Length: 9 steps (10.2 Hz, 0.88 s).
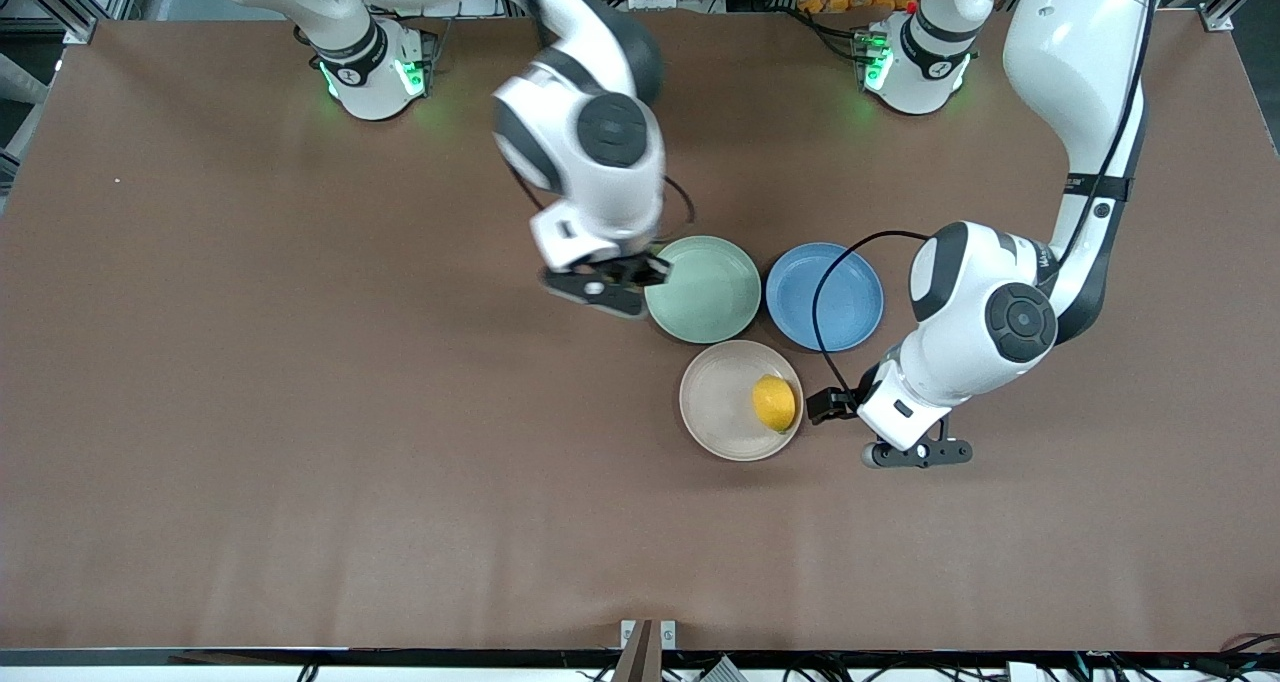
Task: Pick lemon and lettuce from plates
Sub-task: 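Lift the lettuce with the right gripper while the left gripper reaches the lemon, then lower the lettuce to the table while the left gripper grasps the lemon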
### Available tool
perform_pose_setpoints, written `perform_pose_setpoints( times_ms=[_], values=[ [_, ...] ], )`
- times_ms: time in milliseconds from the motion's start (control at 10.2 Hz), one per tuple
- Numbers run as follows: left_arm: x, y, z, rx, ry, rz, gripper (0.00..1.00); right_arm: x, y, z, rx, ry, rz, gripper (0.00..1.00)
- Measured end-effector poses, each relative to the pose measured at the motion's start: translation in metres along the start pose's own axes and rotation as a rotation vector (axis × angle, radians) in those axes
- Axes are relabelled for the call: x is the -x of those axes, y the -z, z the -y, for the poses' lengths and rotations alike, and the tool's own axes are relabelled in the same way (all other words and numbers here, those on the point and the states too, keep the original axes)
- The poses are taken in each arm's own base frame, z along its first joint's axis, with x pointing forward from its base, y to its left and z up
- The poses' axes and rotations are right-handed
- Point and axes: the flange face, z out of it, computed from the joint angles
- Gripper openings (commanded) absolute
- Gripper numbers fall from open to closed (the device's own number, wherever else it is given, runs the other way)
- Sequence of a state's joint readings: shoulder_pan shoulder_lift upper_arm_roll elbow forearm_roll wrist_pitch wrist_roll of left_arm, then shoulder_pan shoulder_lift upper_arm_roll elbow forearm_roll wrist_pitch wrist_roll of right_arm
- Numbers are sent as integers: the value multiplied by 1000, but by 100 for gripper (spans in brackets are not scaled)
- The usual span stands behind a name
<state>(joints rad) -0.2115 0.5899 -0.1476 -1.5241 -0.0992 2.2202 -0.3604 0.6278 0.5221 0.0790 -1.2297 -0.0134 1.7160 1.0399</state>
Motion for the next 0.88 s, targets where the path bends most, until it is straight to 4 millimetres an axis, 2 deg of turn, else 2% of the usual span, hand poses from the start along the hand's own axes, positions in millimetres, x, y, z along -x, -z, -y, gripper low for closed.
perform_pose_setpoints(
  times_ms=[98,196,294,392,490,587,685,783,881],
  values=[
    [4,-7,-6,-3,35,11,100,-26,36,-40,8,16,12,0],
    [10,-17,-14,-9,65,24,100,-55,64,-84,14,37,36,0],
    [18,-30,-27,-26,78,36,100,-88,81,-130,0,52,66,0],
    [29,-44,-43,-62,79,39,100,-126,86,-182,-40,67,122,0],
    [40,-56,-58,-101,75,34,100,-164,76,-239,-90,83,185,0],
    [51,-70,-72,-135,72,33,100,-200,54,-303,-116,102,230,0],
    [59,-84,-79,-161,62,37,100,-226,23,-361,-112,125,263,0],
    [64,-96,-81,-179,51,44,100,-243,-9,-404,-85,139,271,0],
    [65,-105,-79,-190,46,51,100,-255,-46,-429,-55,140,261,0]
  ],
)
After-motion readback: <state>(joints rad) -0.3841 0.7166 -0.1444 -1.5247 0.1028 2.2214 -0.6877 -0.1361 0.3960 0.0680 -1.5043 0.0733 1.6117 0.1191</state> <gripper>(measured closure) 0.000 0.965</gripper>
